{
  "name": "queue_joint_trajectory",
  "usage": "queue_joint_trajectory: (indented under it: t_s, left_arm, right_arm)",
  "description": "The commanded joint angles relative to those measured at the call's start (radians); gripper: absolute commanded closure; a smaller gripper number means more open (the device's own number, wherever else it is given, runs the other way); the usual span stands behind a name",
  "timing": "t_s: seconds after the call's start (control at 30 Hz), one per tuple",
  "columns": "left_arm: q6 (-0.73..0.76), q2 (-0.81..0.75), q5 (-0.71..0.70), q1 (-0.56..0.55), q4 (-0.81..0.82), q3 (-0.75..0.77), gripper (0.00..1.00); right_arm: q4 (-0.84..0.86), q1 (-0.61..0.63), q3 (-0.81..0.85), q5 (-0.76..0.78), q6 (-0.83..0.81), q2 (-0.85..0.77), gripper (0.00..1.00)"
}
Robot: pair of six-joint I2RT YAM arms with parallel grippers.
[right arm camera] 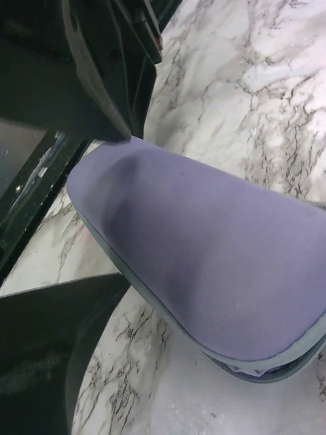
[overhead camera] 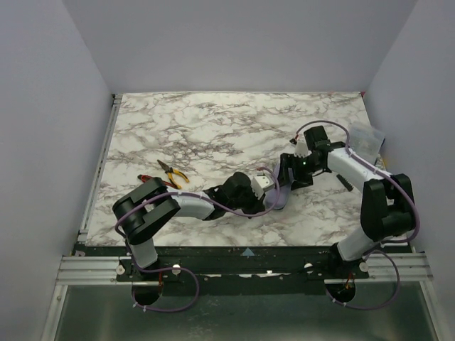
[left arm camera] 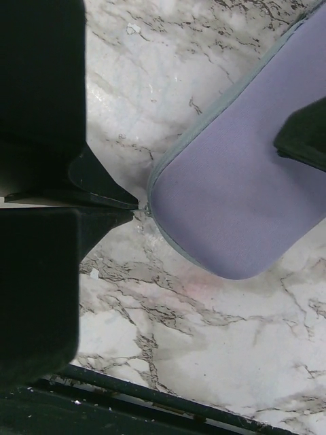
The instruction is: Open the umbrella
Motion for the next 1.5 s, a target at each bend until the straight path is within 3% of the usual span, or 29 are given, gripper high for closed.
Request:
queue_joint_trajectory:
  t_s: [0.0, 0.07, 0.37, 0.7, 1.07, 1.2, 1.23, 1.3, 1.4, 1.47]
  left_arm:
    - [0.012, 0.017, -0.024, -0.006, 0.035, 0.02, 1.0]
    - [0.015, 0.013, -0.025, 0.0, 0.035, 0.014, 1.0]
    - [0.102, 0.013, -0.037, 0.073, 0.025, -0.008, 1.0]
    - [0.116, 0.054, -0.024, 0.147, -0.036, 0.101, 1.0]
    - [-0.076, 0.158, 0.021, 0.206, -0.156, 0.282, 1.0]
    - [-0.136, 0.126, 0.018, 0.228, -0.126, 0.247, 1.0]
    - [-0.148, 0.115, 0.019, 0.237, -0.122, 0.238, 1.0]
    - [-0.157, 0.1, 0.066, 0.254, -0.118, 0.237, 1.0]
    - [-0.158, 0.045, 0.107, 0.279, -0.124, 0.221, 0.71]
    - [-0.17, 0.005, 0.129, 0.301, -0.126, 0.196, 0.58]
  right_arm:
    - [0.059, 0.0, -0.033, 0.007, -0.002, 0.041, 0.33]
    - [0.071, 0.001, -0.041, 0.004, -0.018, 0.059, 0.51]
    - [0.025, -0.003, -0.027, -0.027, -0.167, 0.154, 0.99]
    - [-0.037, -0.001, 0.028, -0.123, -0.288, 0.211, 1.0]
    - [-0.049, -0.002, 0.067, -0.201, -0.321, 0.214, 1.0]
    - [-0.047, -0.003, 0.106, -0.223, -0.306, 0.199, 0.98]
    - [-0.051, -0.002, 0.115, -0.23, -0.307, 0.191, 0.96]
    - [-0.066, -0.002, 0.136, -0.244, -0.301, 0.185, 0.83]
    - [-0.11, -0.003, 0.181, -0.271, -0.285, 0.177, 0.7]
    - [-0.13, -0.002, 0.199, -0.298, -0.267, 0.164, 0.64]
